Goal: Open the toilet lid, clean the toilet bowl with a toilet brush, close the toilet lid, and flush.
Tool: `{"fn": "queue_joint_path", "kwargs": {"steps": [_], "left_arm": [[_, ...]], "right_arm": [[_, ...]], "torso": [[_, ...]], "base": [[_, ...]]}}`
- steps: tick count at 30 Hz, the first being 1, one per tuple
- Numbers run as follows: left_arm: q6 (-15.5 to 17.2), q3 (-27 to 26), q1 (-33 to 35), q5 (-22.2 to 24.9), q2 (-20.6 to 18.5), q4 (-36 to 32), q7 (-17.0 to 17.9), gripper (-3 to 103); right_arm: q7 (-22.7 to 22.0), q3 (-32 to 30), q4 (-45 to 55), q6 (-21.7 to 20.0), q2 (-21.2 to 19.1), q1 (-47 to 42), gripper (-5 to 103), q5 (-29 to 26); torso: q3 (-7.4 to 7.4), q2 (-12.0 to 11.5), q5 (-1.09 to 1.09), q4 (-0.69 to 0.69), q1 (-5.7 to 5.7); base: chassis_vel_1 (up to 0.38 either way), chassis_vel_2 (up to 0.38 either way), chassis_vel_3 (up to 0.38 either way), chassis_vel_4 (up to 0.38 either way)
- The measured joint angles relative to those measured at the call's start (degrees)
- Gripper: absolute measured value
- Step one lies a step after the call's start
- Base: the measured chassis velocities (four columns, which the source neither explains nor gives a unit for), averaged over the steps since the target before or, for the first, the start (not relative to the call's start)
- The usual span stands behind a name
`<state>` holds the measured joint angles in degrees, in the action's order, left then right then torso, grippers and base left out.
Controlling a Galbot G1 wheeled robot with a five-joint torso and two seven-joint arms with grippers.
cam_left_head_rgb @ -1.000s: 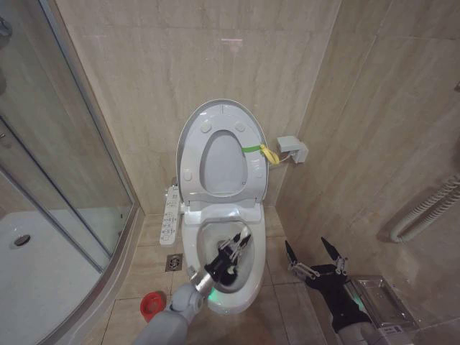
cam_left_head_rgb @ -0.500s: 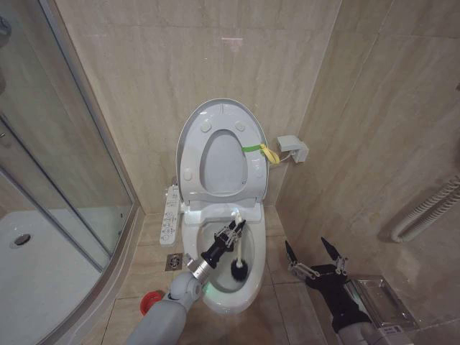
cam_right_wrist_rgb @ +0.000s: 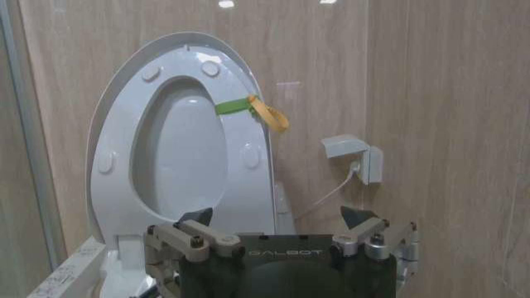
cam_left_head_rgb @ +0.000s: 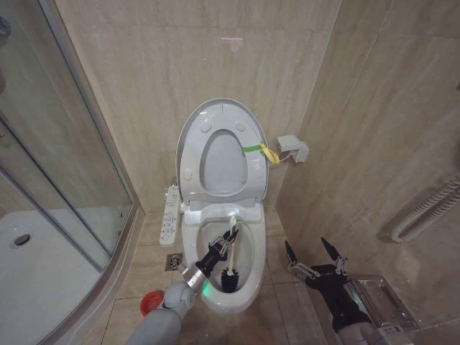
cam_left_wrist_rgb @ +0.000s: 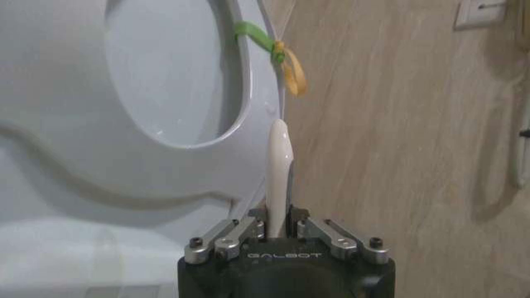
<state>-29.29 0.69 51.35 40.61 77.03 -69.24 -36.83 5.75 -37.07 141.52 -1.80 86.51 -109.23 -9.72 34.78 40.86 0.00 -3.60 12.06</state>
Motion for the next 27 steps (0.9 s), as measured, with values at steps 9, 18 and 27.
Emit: {"fn": "queue_joint_path", "kwargs": {"steps": [9,18,27], "left_arm": [[0.2,1.1,-3.2,-0.5,-1.2,-2.9,1.1,16],[-6.2,1.3,-11.0,-5.2,-1.6,9.2,-3.8,16],[-9.3,3.4,-16.2,-6.0,1.8,18.1,-5.6,16]], "right_arm": [[0.0,0.0,0.0,0.0,0.0,0.0,100,0.0],[0.0,0.0,0.0,0.0,0.0,0.0,100,0.0],[0.0,0.0,0.0,0.0,0.0,0.0,100,0.0]], "torso": [[-0.01,0.0,-0.01,-0.01,0.00],[-0.01,0.0,0.00,0.01,0.00],[-0.01,0.0,0.00,0.00,0.00]], "base": [[0.000,0.000,0.000,0.000],[0.000,0.000,0.000,0.000],[0.000,0.000,0.000,0.000]]}}
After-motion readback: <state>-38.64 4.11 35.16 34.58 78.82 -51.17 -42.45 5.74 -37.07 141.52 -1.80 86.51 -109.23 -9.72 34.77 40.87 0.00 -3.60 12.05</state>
